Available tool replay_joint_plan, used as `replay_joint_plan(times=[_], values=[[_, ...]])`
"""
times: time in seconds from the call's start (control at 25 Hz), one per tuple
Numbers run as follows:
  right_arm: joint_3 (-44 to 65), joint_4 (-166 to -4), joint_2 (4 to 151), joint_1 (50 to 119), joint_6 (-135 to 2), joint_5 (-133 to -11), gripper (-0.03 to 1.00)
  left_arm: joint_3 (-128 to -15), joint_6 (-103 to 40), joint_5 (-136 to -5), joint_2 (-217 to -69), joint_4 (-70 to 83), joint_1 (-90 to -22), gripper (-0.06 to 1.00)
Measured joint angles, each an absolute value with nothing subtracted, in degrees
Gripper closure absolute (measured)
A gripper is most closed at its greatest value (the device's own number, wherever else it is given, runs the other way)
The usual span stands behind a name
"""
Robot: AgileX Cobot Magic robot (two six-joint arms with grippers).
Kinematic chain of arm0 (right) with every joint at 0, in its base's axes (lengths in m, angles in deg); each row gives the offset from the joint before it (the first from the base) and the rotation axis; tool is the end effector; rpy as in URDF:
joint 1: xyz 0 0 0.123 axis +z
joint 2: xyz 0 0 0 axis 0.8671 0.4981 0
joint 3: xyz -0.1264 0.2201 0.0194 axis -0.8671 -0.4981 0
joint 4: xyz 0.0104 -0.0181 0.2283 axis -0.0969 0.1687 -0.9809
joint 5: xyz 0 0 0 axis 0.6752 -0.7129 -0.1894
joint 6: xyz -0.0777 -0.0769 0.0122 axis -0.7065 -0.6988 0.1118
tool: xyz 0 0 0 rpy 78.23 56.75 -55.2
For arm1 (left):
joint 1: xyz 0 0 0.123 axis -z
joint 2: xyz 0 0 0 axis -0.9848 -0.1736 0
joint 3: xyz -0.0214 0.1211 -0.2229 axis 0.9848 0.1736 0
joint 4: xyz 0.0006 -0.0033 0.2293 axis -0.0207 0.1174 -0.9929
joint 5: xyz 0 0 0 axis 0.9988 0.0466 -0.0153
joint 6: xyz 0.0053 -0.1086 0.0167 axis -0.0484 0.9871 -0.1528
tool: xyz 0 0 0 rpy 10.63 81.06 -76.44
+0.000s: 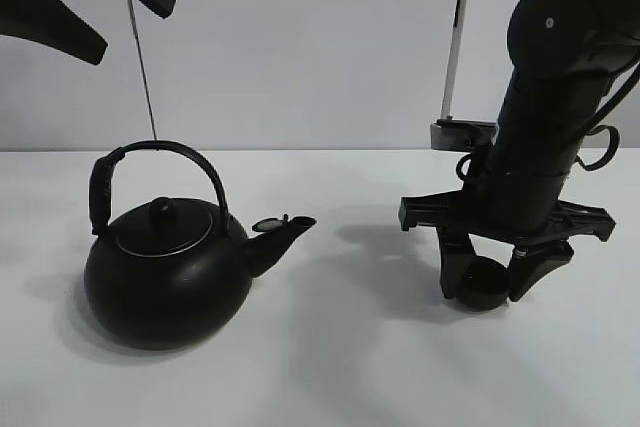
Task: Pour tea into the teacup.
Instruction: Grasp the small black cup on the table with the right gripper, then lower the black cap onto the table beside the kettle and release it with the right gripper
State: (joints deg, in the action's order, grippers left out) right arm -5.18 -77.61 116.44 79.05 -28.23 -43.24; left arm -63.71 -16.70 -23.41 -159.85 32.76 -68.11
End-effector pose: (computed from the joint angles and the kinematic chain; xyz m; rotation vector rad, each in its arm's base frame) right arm 0.3137 0.1088 0.0957 -0.0726 2.9833 0.0894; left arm 0.3007 -0.1198 0.2675 0.2773 2.5357 -0.8094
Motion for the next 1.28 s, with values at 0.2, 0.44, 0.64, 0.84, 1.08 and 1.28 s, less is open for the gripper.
replay_joint_plan(times=[0.2, 0.44, 0.64, 0.84, 1.08, 1.28], values=[[-5.2, -77.6, 116.4, 79.0, -27.9, -43.3, 0.57, -63.7, -16.7, -23.4, -159.8, 32.8, -68.1, 0.41], [-4.2, -77.6, 116.2, 79.0, -27.8, -40.7, 0.57, -63.7, -16.7, -23.4, -159.8, 32.8, -68.1, 0.41], [0.0, -77.7, 114.5, 79.0, -27.9, -36.0, 0.57, -63.7, -16.7, -23.4, -159.8, 32.8, -68.1, 0.41], [2.2, -81.3, 113.7, 80.0, -31.8, -33.0, 0.57, -63.7, -16.7, -23.4, -159.8, 32.8, -68.1, 0.41], [2.2, -84.3, 113.6, 85.0, -34.3, -33.5, 0.57, -63.7, -16.7, -23.4, -159.8, 32.8, -68.1, 0.41], [2.2, -84.6, 113.6, 89.6, -34.4, -37.7, 0.57, -63.7, -16.7, -23.4, -159.8, 32.8, -68.1, 0.41]])
